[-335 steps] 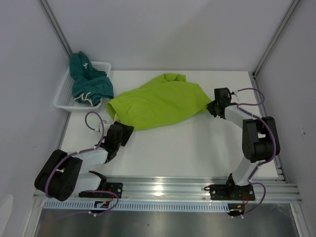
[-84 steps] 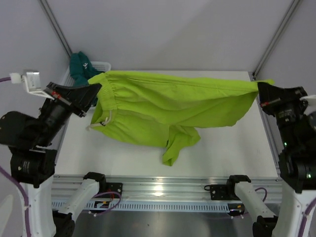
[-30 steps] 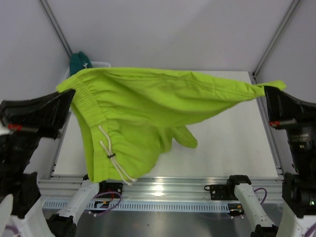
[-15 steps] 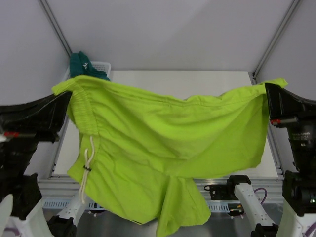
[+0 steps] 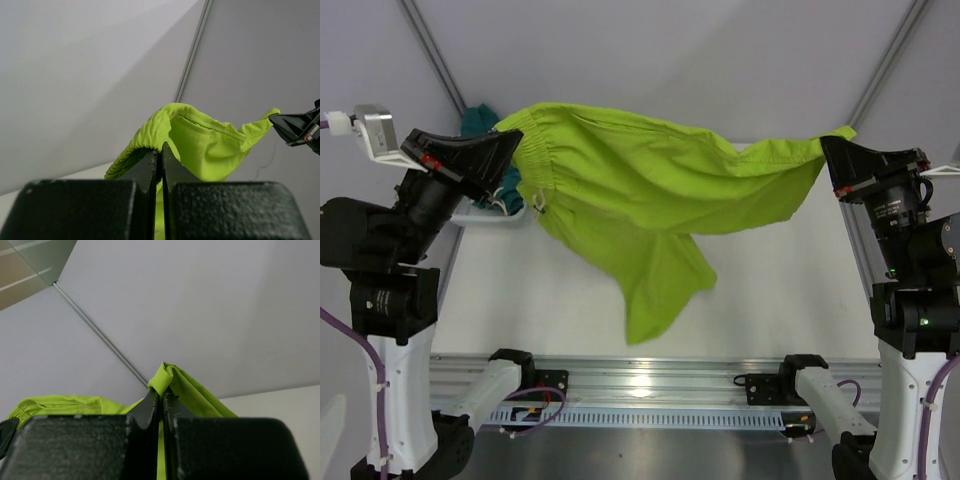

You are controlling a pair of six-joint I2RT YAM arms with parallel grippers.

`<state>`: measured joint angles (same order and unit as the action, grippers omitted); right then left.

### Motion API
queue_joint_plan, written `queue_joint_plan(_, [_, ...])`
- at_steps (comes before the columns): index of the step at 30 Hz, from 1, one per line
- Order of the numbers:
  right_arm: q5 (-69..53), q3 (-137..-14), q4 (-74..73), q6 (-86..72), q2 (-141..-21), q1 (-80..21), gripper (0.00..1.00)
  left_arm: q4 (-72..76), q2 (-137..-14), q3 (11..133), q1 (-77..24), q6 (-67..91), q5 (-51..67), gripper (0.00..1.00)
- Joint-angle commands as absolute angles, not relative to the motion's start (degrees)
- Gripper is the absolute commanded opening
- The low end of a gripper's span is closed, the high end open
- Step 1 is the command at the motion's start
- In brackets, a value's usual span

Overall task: Fold and stack the shorts
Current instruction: Flatten the shorts out

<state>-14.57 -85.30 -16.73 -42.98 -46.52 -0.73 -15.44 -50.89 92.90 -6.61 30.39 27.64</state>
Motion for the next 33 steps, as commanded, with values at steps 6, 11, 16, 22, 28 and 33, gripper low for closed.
queue_joint_plan(6, [-16.3, -90.1, -14.7, -44.1, -42.1, -0.6, 0.0, -14.1, -45.5, 100.5, -6.3, 30.0, 27.3, 0.0])
queue_joint_plan(11, [-17.0, -92.3, -16.5, -45.0, -39.0, -0.5, 0.0, -16.9, -42.0, 103.4, -6.3, 30.8, 27.1, 0.0])
queue_joint_plan(16, [-16.4, -96.8, -19.1, -44.8, -36.9, -0.5, 0.0, -19.4, -40.3, 108.3, -6.3, 31.3, 26.8, 0.0])
queue_joint_plan(22, [-15.2, -98.0, -19.7, -44.6, -36.0, -0.5, 0.0, -21.2, -40.6, 111.4, -6.3, 31.2, 26.7, 0.0])
queue_joint_plan(28, [-13.9, -95.3, -21.4, -44.8, -37.8, -0.6, 0.0, -17.0, -41.5, 102.8, -6.3, 30.8, 27.2, 0.0])
queue_joint_plan(33, [-10.2, -87.0, -25.5, -45.6, -39.8, -0.5, 0.0, -11.8, -42.1, 86.8, -6.3, 30.6, 26.7, 0.0])
